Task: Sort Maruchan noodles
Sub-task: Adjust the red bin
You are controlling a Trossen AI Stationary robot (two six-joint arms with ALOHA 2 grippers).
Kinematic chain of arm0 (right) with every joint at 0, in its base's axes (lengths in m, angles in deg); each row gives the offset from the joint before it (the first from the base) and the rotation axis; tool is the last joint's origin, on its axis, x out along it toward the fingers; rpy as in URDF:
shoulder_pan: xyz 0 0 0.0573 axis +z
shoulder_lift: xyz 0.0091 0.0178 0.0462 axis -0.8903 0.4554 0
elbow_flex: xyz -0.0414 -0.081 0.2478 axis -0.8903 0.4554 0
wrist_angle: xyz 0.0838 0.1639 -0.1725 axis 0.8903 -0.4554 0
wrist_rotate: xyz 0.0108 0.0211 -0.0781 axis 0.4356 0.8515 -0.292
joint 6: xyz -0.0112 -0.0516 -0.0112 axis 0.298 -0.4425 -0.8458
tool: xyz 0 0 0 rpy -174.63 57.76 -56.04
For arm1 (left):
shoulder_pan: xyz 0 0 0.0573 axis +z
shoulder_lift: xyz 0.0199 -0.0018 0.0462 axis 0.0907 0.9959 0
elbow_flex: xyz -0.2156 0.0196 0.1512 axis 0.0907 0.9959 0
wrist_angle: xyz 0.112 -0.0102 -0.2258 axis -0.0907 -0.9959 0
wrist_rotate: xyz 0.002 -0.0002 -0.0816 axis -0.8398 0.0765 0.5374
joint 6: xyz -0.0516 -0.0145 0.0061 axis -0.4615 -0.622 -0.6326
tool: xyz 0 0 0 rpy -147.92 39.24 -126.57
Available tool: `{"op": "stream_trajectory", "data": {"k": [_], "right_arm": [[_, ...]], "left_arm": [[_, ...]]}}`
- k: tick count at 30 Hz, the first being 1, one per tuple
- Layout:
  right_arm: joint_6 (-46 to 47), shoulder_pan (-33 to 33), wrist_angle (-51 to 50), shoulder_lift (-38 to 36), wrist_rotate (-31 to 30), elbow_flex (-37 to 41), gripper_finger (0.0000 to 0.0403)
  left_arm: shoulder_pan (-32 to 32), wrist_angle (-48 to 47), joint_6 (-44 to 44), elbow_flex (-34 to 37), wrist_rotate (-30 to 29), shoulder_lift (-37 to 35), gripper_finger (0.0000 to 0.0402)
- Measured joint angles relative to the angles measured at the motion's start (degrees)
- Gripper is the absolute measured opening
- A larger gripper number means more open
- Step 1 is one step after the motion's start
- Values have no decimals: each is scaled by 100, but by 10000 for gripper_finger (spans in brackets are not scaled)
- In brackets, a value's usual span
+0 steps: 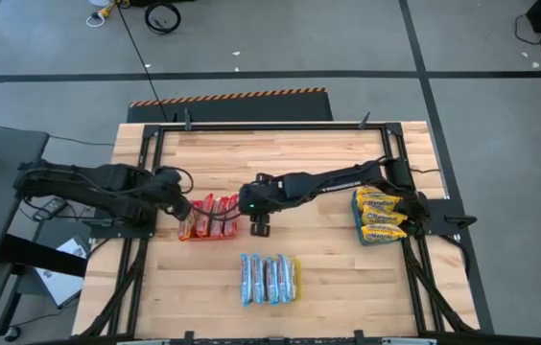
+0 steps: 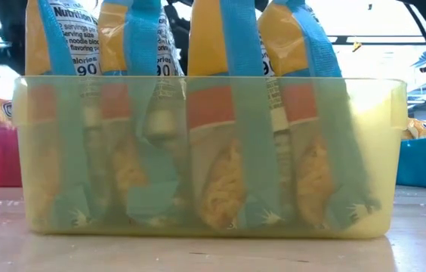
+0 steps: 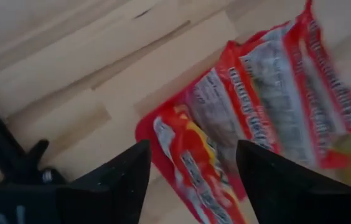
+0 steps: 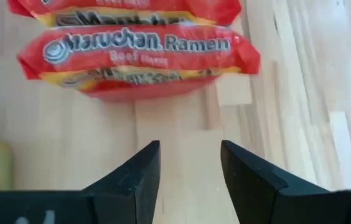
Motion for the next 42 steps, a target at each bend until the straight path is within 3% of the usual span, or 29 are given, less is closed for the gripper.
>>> {"op": "stream_trajectory", "data": {"k": [3, 7, 16, 22, 25, 29, 36, 42], "right_arm": [[67, 15, -16, -2, -20, 126, 174], [253, 31, 38, 44, 8, 392, 174], [101, -2, 701, 44, -9, 1202, 174], [2, -189, 2258, 46, 116, 1513, 174], [17, -341, 2887, 46, 46, 1521, 173], [95, -543, 2999, 46, 57, 1506, 172], [-1, -445, 2558, 50, 110, 1502, 171], [545, -231, 2947, 585, 180, 1439, 171]], "left_arm": [[-119, -533, -711, -342, 2, 15, 229], [-169, -993, -1509, -176, -1, 66, 197], [-96, 426, -1542, 818, -183, 85, 76], [185, 564, -1731, 1090, -494, 98, 43], [267, 657, -1600, 1025, -313, 92, 42], [295, -5, -1260, 571, 95, 81, 61], [251, -1648, -582, -1032, 38, -7, 131], [-185, -655, 168, -1522, -490, -590, 157]]}}
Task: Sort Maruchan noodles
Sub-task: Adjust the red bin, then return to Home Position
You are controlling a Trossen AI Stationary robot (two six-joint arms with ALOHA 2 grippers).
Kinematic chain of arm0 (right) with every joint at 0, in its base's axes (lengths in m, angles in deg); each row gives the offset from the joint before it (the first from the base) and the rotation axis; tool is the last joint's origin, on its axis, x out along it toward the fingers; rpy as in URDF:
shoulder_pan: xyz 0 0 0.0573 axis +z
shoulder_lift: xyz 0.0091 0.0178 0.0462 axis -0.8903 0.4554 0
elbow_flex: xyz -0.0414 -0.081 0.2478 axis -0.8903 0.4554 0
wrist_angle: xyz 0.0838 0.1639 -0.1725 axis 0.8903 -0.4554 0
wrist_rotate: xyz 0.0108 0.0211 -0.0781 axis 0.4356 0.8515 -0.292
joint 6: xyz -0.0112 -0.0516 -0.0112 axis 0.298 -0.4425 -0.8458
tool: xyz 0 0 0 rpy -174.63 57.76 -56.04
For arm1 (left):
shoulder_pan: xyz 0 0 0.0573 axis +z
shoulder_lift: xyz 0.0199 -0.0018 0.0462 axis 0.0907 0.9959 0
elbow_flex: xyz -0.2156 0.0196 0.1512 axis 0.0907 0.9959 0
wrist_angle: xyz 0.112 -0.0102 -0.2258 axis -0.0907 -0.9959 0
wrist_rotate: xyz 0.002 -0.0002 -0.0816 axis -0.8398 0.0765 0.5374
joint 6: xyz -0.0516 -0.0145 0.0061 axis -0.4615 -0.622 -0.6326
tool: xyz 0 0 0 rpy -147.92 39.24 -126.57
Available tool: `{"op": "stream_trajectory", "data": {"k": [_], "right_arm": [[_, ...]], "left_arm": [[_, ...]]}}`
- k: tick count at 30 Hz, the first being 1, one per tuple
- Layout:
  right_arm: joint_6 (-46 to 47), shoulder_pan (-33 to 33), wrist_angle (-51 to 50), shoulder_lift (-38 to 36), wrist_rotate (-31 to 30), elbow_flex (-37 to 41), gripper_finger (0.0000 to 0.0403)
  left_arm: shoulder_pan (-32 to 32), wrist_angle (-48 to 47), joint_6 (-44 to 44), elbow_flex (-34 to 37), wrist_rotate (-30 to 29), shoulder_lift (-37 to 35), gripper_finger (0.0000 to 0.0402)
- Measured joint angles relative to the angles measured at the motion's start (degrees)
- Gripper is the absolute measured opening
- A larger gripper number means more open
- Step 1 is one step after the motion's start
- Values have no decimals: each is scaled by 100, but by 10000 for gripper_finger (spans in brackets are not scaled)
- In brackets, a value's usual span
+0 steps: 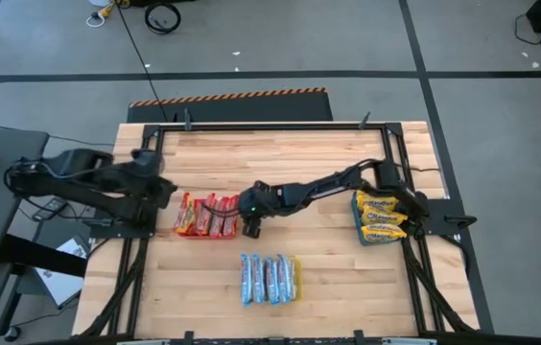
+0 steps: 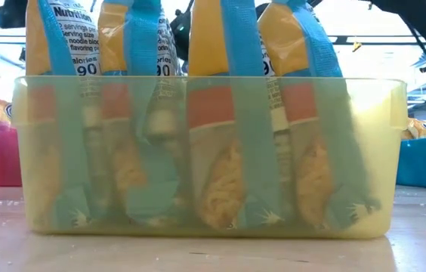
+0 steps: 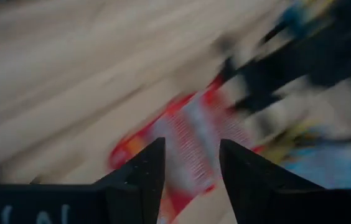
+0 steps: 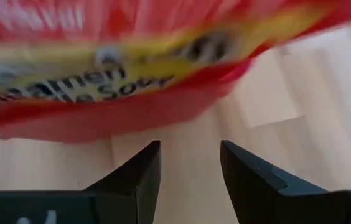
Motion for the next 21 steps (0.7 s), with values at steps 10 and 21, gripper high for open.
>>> {"op": "stream_trajectory", "data": {"k": [10, 21], "right_arm": [[356, 144, 305, 1386, 303, -2081, 171], [-375, 262, -1720, 777, 205, -2934, 151]], "left_arm": [[-426, 1503, 1023, 420, -801, -777, 144], [-440, 2173, 1626, 446, -602, -789, 141]]}}
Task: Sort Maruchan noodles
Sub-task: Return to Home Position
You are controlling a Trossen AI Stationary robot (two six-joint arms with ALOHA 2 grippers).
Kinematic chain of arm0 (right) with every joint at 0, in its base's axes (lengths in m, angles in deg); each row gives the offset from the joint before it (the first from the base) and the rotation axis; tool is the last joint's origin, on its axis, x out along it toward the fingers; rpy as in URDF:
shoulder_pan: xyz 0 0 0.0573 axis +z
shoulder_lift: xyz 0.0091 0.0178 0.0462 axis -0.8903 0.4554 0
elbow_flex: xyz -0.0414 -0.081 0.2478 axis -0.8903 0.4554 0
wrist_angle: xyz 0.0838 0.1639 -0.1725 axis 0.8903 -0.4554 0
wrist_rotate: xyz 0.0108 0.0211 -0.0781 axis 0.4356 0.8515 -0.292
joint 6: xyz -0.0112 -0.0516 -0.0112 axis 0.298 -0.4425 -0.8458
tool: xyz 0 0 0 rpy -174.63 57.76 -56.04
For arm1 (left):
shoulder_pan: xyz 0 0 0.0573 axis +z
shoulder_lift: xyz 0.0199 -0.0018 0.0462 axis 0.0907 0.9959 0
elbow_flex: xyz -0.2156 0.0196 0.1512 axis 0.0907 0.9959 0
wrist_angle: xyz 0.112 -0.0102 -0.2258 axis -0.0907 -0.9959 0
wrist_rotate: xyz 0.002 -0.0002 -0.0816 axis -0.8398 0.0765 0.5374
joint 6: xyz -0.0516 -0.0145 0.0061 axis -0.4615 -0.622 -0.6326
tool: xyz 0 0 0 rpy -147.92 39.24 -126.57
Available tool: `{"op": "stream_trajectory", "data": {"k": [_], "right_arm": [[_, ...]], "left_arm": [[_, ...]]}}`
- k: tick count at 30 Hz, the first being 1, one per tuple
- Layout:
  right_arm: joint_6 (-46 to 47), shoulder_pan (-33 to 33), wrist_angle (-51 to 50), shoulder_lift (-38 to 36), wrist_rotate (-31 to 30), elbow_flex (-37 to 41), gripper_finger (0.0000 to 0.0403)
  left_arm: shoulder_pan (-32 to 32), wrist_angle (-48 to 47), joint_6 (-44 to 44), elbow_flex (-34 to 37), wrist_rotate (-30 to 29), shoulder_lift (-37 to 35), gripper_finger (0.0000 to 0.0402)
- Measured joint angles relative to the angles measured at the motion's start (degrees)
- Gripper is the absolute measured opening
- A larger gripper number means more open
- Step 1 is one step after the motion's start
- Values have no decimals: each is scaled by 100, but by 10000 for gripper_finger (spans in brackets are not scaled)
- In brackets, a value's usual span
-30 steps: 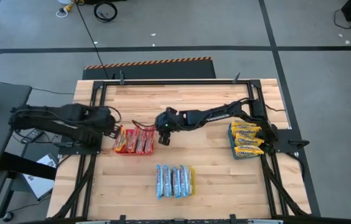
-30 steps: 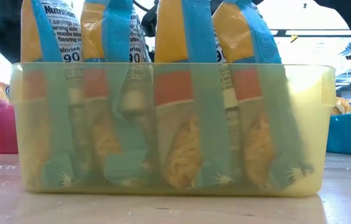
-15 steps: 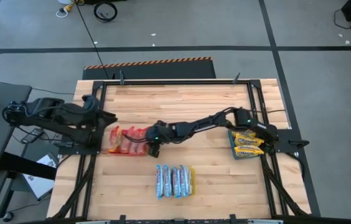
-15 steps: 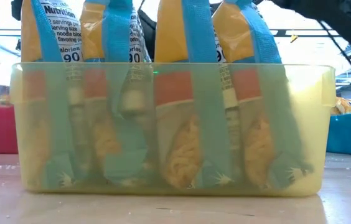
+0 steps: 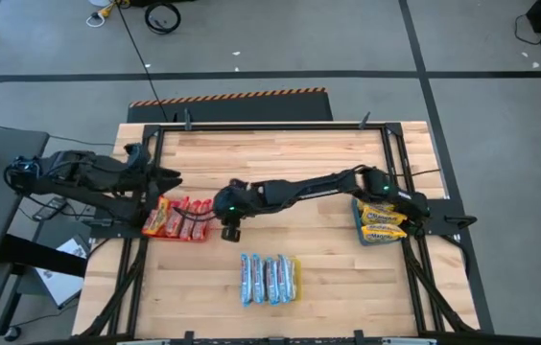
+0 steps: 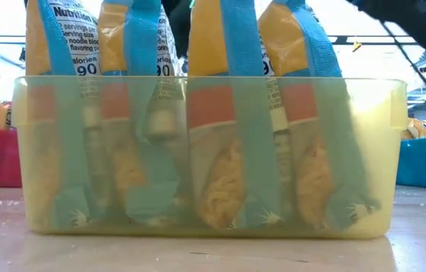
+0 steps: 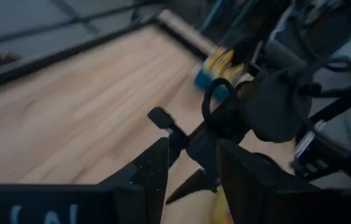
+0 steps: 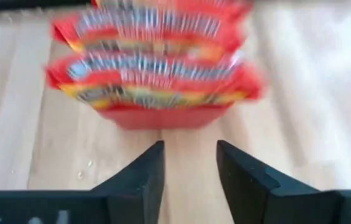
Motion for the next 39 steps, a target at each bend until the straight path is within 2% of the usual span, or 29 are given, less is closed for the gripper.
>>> {"op": "stream_trajectory", "data": {"k": [4, 8, 9, 13, 16, 19, 22, 26, 29, 32, 35, 37, 39], "right_arm": [[-380, 126, 857, -836, -230, 1026, 94], [-274, 194, 1772, -1909, -203, 2846, 19], [-184, 202, 2008, -2245, -153, 3349, 11], [173, 222, 2934, -3623, -65, 5064, 22], [181, 224, 3047, -4660, -123, 5990, 25], [25, 180, 2667, -5785, -172, 6584, 16], [-464, 132, 1734, -6841, -178, 6964, 10], [-55, 132, 1088, -8033, -101, 7311, 11], [337, 147, 1318, -8672, -58, 7679, 19], [333, 360, 1853, -9251, 197, 8222, 25], [279, 647, 2428, -9862, 397, 8841, 27], [279, 801, 2587, -10349, 397, 9128, 27], [291, 881, 2538, -10889, 397, 9267, 25]], "left_arm": [[22, 1425, 497, 360, -8, 1, 122], [54, 2417, 1136, 778, 34, 7, 85], [61, 2533, 1259, 848, 42, 7, 76], [106, 2880, 1666, 942, 332, -9, 42], [130, 3104, 2277, 942, 415, -90, 21], [136, 3075, 2536, 938, 146, -195, 11], [136, 3067, 2618, 936, 48, -231, 12], [136, 3056, 2592, 936, 34, -225, 20], [136, 3331, 3013, 1046, -171, -130, 21], [160, 4194, 3693, 1599, -132, -108, 20], [277, 5266, 3882, 2375, 361, -240, 21], [365, 5683, 3828, 2853, 672, -405, 21], [448, 5871, 3740, 3271, 741, -652, 21]]}}
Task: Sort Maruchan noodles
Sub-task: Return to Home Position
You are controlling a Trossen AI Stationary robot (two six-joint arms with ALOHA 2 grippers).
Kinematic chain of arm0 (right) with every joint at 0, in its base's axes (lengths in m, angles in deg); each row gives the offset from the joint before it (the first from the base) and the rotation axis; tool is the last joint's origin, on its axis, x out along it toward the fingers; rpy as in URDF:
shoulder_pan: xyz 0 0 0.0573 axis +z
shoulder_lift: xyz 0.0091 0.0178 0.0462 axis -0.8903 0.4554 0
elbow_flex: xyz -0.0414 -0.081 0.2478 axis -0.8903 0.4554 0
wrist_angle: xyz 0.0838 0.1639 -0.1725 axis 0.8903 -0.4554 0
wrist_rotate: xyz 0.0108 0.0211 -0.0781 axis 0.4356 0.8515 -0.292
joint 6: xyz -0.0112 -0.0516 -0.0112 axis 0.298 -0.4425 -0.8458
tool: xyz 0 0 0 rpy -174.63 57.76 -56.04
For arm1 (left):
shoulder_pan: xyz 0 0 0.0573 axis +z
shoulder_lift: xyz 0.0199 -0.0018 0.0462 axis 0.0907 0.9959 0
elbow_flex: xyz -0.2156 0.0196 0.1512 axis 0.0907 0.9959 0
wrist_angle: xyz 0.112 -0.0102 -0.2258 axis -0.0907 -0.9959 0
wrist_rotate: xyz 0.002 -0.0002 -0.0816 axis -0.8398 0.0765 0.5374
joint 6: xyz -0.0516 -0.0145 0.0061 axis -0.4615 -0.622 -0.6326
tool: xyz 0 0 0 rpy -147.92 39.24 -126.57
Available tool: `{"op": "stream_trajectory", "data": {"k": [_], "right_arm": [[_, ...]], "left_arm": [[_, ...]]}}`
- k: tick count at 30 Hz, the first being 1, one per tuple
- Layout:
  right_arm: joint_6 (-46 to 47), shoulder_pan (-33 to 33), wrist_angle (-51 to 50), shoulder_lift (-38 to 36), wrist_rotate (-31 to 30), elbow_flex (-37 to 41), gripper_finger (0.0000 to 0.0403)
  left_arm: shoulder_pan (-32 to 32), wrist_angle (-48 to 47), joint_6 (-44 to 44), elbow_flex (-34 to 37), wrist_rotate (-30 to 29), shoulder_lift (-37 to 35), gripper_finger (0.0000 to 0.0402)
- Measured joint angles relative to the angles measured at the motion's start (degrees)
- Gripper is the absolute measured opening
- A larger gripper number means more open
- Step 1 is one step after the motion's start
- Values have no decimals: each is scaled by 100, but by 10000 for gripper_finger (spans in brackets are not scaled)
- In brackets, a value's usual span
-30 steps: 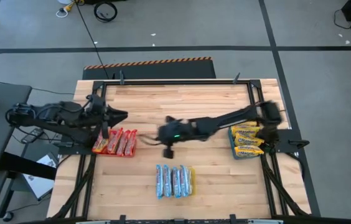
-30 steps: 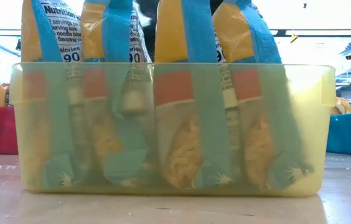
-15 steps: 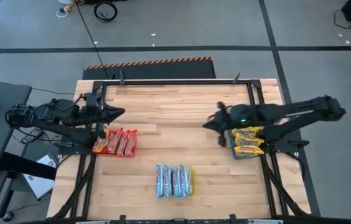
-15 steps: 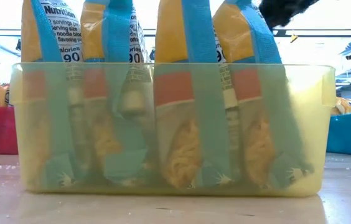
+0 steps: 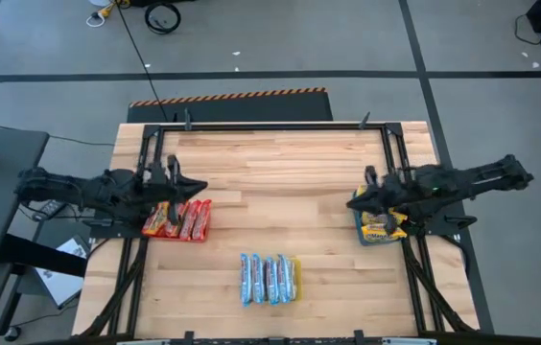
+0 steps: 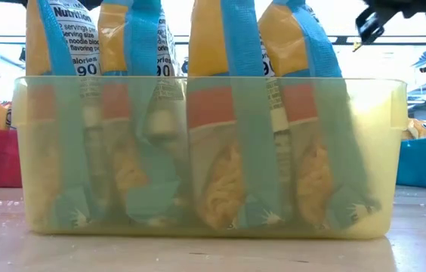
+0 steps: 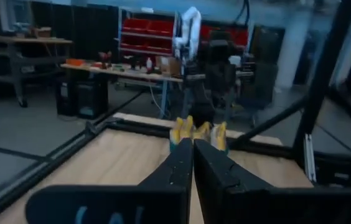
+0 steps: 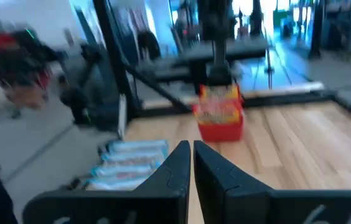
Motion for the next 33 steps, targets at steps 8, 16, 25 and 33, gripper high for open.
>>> {"op": "stream_trajectory", "data": {"k": [8, 16, 25, 33], "right_arm": [[-542, 12, -81, -2209, 187, 176, 27], [-109, -1, 1181, -2406, 383, 1231, 25], [691, -413, 1943, -2501, 234, 2490, 26], [416, -1678, 1465, -2494, 1082, 2486, 25]], "left_arm": [[542, -569, -232, 698, -63, -1557, 21], [621, -483, -124, 1640, 460, -2861, 21], [625, -143, -599, 2534, 653, -2851, 21], [625, -375, -385, 2526, 548, -2847, 21]]}}
